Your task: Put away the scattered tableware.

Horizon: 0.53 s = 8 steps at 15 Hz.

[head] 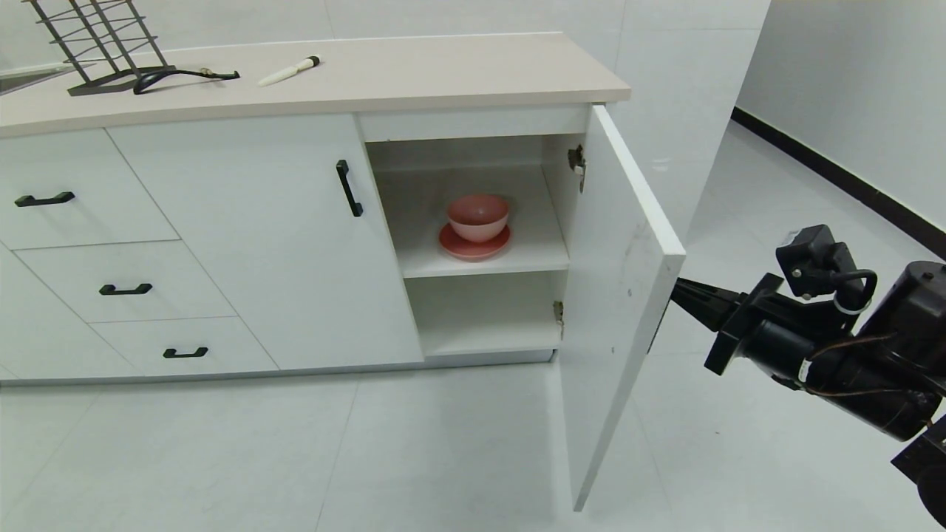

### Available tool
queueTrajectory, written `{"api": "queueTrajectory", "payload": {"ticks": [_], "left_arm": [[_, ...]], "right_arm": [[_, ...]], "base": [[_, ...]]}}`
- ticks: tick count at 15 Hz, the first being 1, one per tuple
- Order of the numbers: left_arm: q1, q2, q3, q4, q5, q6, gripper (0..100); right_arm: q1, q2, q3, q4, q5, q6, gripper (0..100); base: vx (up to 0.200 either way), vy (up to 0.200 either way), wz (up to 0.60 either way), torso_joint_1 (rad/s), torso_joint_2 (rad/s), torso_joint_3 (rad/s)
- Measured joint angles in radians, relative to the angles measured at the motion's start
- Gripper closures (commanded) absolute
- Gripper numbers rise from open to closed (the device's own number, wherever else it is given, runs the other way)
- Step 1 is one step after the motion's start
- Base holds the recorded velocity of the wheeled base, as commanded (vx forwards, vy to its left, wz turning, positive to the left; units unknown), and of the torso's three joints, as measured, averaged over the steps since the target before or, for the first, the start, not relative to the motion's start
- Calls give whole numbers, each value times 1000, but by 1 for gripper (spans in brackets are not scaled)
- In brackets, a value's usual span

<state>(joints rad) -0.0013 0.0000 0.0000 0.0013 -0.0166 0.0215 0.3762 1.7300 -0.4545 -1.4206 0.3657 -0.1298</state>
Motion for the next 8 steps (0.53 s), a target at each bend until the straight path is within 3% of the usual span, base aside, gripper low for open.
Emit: {"api": "queueTrajectory", "payload": {"ticks": [8], "left_arm": [[0,0,0,0,0,2,0]], "right_arm": [[109,99,-109,-1,0,-1,100]], "base": [[0,0,0,0,0,0]]}}
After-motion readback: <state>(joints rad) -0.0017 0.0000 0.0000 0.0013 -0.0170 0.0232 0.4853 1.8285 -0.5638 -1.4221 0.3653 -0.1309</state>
